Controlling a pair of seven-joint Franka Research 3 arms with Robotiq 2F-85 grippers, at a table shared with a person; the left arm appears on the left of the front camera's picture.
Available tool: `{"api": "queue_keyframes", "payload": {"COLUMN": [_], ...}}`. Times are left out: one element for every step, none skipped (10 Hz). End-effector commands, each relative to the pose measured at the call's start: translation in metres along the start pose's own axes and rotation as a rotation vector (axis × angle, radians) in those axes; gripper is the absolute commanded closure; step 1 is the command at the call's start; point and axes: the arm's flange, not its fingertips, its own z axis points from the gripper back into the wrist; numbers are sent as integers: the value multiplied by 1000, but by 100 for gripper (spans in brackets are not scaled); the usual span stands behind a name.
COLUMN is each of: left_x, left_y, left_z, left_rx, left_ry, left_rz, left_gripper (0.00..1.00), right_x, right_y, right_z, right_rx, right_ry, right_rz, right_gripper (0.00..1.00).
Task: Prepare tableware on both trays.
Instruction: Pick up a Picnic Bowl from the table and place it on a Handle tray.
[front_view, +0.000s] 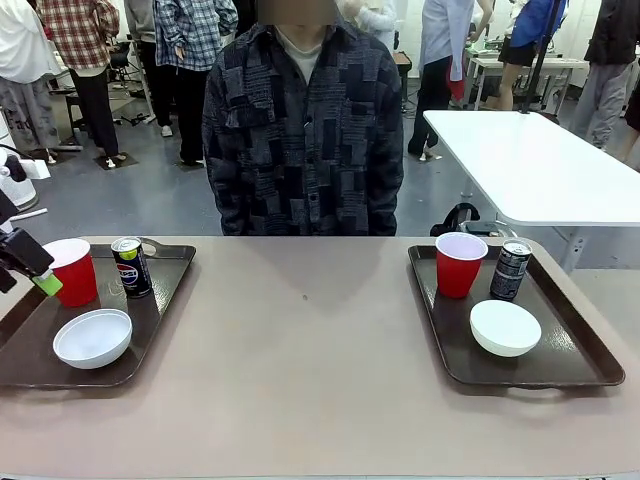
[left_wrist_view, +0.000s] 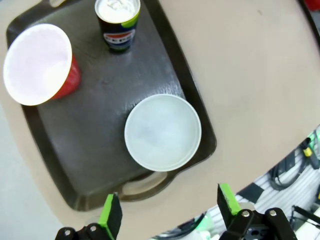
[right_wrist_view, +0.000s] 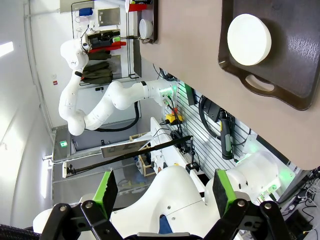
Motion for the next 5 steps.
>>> {"api": "queue_keyframes", "payload": {"left_x": [3, 3, 3, 3, 3], "left_y": [1, 1, 1, 1, 1], "left_z": [-1, -1, -1, -1, -1], "left_rx": [-18, -18, -18, -18, -18], "left_ry": [-20, -20, -20, -20, -20], "left_rz": [-13, -13, -13, -13, -13], "left_gripper": [0, 0, 0, 0, 0], "right_x": [-1, -1, -1, -1, -1], "right_y": [2, 2, 2, 2, 2], "right_z": [1, 1, 1, 1, 1], "right_rx": [4, 4, 4, 4, 4], "right_ry": [-7, -7, -7, -7, -7], "right_rz": [-9, -9, -9, -9, -9], "right_gripper": [0, 0, 0, 0, 0]}}
